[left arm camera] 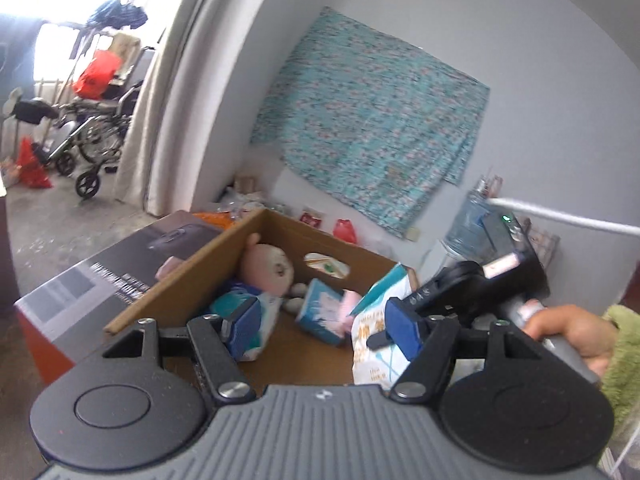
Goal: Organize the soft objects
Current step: 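Lower the swab pack into the cardboard box and open the right gripper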
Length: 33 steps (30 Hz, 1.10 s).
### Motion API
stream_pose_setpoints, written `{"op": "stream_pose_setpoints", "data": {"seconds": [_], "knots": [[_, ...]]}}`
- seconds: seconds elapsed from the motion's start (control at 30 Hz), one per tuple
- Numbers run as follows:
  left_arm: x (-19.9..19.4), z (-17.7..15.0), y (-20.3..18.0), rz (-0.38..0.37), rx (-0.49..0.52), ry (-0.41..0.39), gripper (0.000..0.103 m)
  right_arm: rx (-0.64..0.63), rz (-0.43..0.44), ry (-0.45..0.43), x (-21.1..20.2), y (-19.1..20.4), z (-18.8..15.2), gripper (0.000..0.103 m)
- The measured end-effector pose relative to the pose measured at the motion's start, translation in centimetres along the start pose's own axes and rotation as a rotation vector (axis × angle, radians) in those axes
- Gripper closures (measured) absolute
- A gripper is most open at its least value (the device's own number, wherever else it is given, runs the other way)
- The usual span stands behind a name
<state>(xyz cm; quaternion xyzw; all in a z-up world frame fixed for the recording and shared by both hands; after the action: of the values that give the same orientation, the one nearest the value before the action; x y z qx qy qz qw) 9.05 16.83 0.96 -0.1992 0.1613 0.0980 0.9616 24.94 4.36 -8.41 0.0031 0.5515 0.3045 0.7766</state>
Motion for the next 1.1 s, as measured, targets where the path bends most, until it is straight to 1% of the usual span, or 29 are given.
{"op": "stream_pose_setpoints", "data": {"seconds": [0.03,0.07,0.1,0.13,0.17,0.2,0.3,0.4,0.5,0.53,0.57,0.7,0.77,0.87,0.9,0.97,1.07,1.1], "knots": [[0.0,0.1,0.4,0.003,-0.005,-0.001,0.033,-0.010,-0.025,0.002,0.6,0.7,0.5,0.071],[0.0,0.1,0.7,0.009,-0.009,-0.003,0.033,-0.006,-0.023,0.007,1.1,1.4,0.7,0.060],[-0.1,0.2,1.1,0.014,-0.013,-0.005,0.033,0.001,-0.012,0.011,1.7,1.9,0.9,0.055],[-0.2,0.2,1.5,0.019,-0.017,-0.007,0.033,0.002,-0.008,0.014,2.2,2.4,1.2,0.045],[-0.2,0.2,1.9,0.023,-0.021,-0.007,0.033,-0.001,-0.013,0.019,2.7,2.9,1.3,0.039],[-0.2,0.2,2.3,0.027,-0.024,-0.005,0.033,-0.005,-0.020,0.027,3.2,3.3,1.1,0.037],[-0.4,0.0,3.3,0.033,-0.032,-0.002,0.033,-0.011,-0.014,0.031,4.2,4.2,1.1,0.037],[-0.6,-0.2,3.8,0.039,-0.039,-0.004,0.033,-0.023,0.003,-0.021,3.2,4.5,1.4,0.037],[-0.6,-0.2,4.3,0.040,-0.046,-0.007,0.033,-0.055,0.042,-0.076,2.3,5.2,2.3,0.043],[-0.6,-0.2,4.3,0.041,-0.049,-0.008,0.033,-0.066,0.067,-0.081,2.0,5.5,2.3,0.048],[-0.6,-0.3,4.5,0.042,-0.050,-0.008,0.033,-0.068,0.079,-0.081,1.9,5.8,2.3,0.050],[-0.6,-0.4,4.7,0.043,-0.049,-0.007,0.033,-0.044,0.136,-0.027,3.0,6.4,1.5,0.053],[-0.6,-0.5,4.9,0.045,-0.051,-0.006,0.032,-0.028,0.124,-0.016,3.5,6.1,1.3,0.053],[-0.6,-0.5,5.0,0.044,-0.048,-0.005,0.032,-0.017,0.079,-0.032,3.7,5.2,1.7,0.051],[-0.6,-0.5,5.0,0.043,-0.049,-0.006,0.031,-0.008,0.087,-0.020,4.0,5.1,1.8,0.051],[-0.6,-0.6,5.2,0.042,-0.050,-0.006,0.031,0.010,0.134,0.028,4.3,5.4,1.4,0.051],[-0.7,-0.5,5.1,0.046,-0.054,-0.009,0.031,-0.016,0.184,0.080,5.0,6.6,0.6,0.050],[-0.7,-0.5,5.2,0.047,-0.057,-0.008,0.031,-0.003,0.195,0.094,5.5,6.7,0.5,0.050]]}}
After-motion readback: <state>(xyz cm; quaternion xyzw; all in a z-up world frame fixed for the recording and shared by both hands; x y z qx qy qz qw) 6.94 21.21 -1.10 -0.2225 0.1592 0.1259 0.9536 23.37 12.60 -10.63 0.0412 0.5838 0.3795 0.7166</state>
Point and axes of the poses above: each gripper's, at about its wrist camera, not at the fingertips, and x roughly the way its jaws point, y to its left, z to its top, the point moved 10 cm from there along x, roughly the way its jaws point, and after that the axes turned 1 degree about -z, right-handed, at the moved point
